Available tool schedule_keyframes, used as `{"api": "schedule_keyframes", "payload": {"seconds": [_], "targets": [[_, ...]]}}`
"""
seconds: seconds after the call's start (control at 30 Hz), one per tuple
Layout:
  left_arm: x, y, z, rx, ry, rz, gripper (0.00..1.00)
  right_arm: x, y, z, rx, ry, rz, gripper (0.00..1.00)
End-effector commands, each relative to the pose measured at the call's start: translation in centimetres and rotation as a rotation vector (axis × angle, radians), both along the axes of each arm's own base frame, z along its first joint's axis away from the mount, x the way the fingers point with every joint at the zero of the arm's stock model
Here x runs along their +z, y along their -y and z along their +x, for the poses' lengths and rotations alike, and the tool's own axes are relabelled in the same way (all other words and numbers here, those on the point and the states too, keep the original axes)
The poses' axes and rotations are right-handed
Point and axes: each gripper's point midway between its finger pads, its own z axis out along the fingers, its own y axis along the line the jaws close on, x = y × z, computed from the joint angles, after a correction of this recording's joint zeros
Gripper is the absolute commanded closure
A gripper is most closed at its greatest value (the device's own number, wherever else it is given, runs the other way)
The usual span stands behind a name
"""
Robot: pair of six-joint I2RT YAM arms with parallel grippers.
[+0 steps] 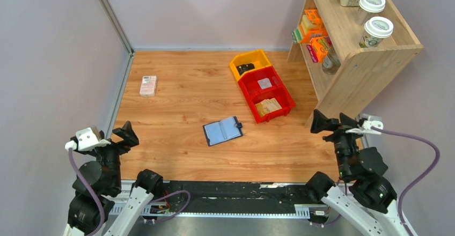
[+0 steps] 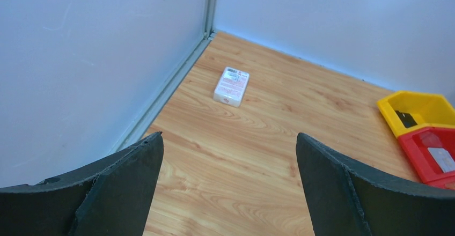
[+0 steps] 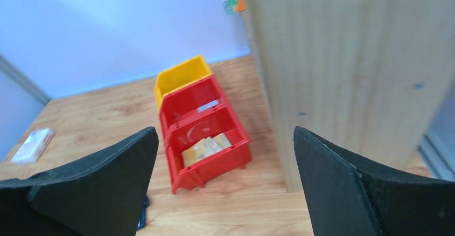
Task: Take the credit cards out of the card holder
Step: Reset both arms
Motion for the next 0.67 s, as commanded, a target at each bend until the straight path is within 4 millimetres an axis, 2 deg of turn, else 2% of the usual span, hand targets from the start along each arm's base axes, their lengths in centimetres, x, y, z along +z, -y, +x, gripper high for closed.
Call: {"api": "schedule_keyframes", "payload": {"seconds": [0.0, 0.17, 0.23, 0.4, 0.63], "targets": [[-0.4, -1.3, -1.1, 0.042, 0.018, 0.031, 0.00, -0.6, 5.5, -1.9, -0.204, 0.024, 0.001, 0.00], [-1.4, -2.0, -1.9, 0.073, 0.031, 0.011, 0.00, -0.4, 10.8, -4.7, -0.393, 0.052, 0.054, 0.00], [-1.6, -1.9, -1.7, 0.071, 0.028, 0.010, 0.00, -0.5, 12.1, -5.3, -0.466, 0.047, 0.101, 0.00], [-1.5, -1.9, -1.4, 0.082, 0.041, 0.006, 0.00, -2.2, 12.3, -5.4, -0.500, 0.009, 0.176, 0.00], [-1.5, -2.0, -1.4, 0.085, 0.042, 0.005, 0.00, -2.3, 12.6, -5.6, -0.512, 0.009, 0.197, 0.00]]}}
